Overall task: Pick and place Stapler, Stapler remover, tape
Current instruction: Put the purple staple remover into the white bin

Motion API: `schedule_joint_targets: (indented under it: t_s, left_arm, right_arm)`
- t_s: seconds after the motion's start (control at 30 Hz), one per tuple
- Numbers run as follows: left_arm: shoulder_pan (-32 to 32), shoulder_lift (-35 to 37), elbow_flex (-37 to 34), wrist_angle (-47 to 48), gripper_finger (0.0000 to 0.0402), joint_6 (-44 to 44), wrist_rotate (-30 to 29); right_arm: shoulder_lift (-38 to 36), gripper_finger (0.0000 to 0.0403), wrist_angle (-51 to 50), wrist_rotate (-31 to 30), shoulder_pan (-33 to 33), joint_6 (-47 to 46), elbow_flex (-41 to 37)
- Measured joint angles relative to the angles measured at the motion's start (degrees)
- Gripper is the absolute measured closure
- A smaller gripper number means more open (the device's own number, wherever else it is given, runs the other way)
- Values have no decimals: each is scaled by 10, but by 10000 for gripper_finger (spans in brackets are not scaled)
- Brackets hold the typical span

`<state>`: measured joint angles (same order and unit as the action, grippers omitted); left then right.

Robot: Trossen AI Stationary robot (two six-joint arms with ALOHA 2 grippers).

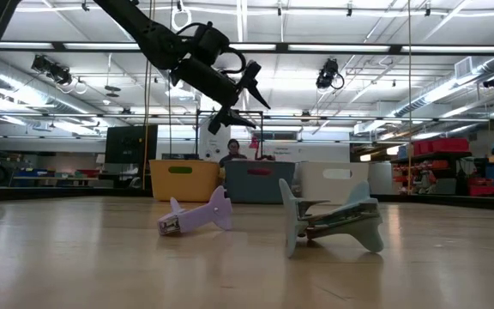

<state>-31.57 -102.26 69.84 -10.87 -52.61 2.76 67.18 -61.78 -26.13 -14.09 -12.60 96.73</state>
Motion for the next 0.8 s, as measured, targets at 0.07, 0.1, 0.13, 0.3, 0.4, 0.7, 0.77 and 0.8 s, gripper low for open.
schedule_joint_targets:
  t_s: [0.07, 0.1, 0.13, 0.3, 0.4, 0.7, 0.77, 0.8]
  left_arm:
    - [0, 0, 0, 25, 143, -13, -13]
    - [0, -1, 0, 36, 142, -15, -18]
    - [0, -1, 0, 43, 142, -16, -20]
    - [0, -1, 0, 73, 143, 6, -27]
    - [0, -1, 0, 81, 143, 8, -27]
    - [6, -1, 0, 134, 143, 15, -28]
    - [9, -1, 0, 143, 143, 19, -34]
    - [10, -1, 0, 143, 143, 24, -36]
  right_arm:
    - [0, 321, 0, 0, 0, 0, 0]
    - [0, 321, 0, 0, 0, 0, 0]
    - [0, 321, 0, 0, 0, 0, 0]
    - [0, 321, 0, 0, 0, 0, 0]
    - [0, 321, 0, 0, 0, 0, 0]
    - [0, 321, 0, 0, 0, 7, 0]
    - [0, 321, 0, 0, 0, 10, 0]
    - [0, 321, 0, 0, 0, 10, 0]
